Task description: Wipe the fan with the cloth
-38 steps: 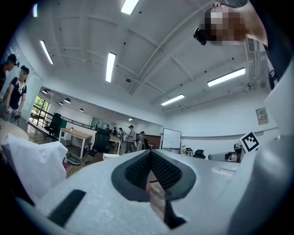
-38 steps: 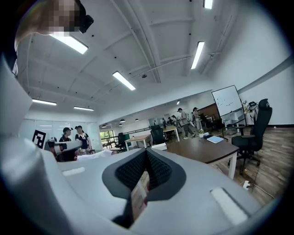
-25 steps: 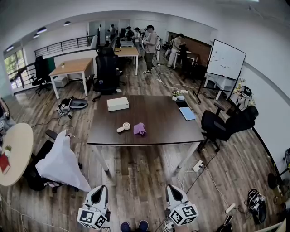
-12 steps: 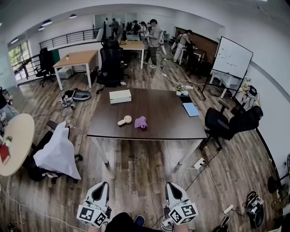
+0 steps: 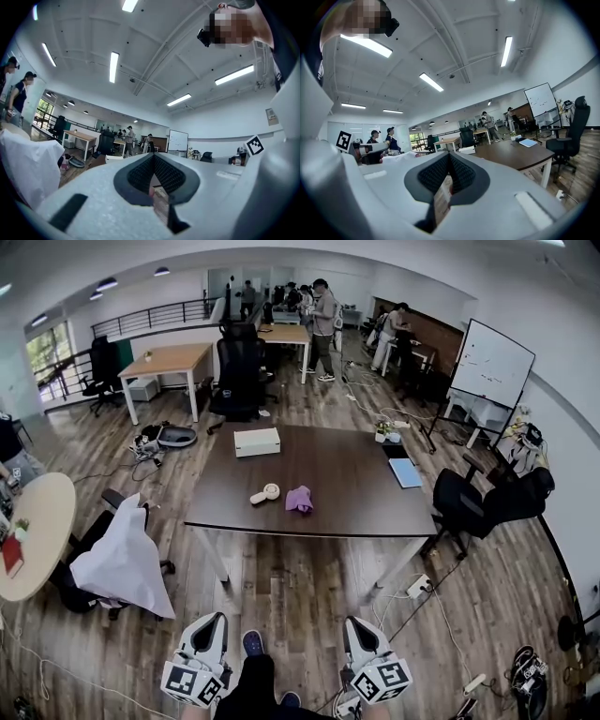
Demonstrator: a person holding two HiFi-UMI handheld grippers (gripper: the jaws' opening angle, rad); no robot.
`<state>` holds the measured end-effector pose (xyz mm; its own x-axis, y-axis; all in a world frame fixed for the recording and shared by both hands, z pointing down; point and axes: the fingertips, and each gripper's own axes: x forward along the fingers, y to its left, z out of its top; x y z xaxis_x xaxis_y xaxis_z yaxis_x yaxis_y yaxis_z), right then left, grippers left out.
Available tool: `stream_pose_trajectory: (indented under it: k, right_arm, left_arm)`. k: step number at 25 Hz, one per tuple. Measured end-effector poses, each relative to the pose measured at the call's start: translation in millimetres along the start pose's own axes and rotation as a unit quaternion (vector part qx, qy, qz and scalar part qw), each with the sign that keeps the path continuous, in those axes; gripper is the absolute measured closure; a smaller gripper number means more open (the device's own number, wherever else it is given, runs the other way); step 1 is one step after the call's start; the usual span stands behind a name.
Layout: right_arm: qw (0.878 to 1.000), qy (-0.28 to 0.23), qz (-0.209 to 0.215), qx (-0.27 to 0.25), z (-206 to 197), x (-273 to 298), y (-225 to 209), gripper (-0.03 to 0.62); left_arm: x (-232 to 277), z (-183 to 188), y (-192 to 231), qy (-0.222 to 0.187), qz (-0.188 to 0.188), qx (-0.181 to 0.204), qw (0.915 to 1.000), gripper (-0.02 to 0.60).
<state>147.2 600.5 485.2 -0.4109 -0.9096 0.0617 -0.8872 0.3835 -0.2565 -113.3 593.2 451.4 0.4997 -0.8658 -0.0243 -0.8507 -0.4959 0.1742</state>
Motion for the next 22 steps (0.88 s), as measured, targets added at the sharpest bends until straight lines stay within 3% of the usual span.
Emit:
stream_pose_trajectory:
  k: [10, 22]
  right_arm:
    - [1.0, -0.004, -0.008, -0.011, 10, 91, -31, 0.583]
    - [1.0, 0.013, 0.001, -0.01, 14, 216, -57, 0.583]
  left_arm:
    - [87, -1, 63, -0.007, -0.013, -0.003, 0.9999, 0.586]
    - [170, -8, 147, 0.014, 0.001, -0.017, 0.9997, 0.586]
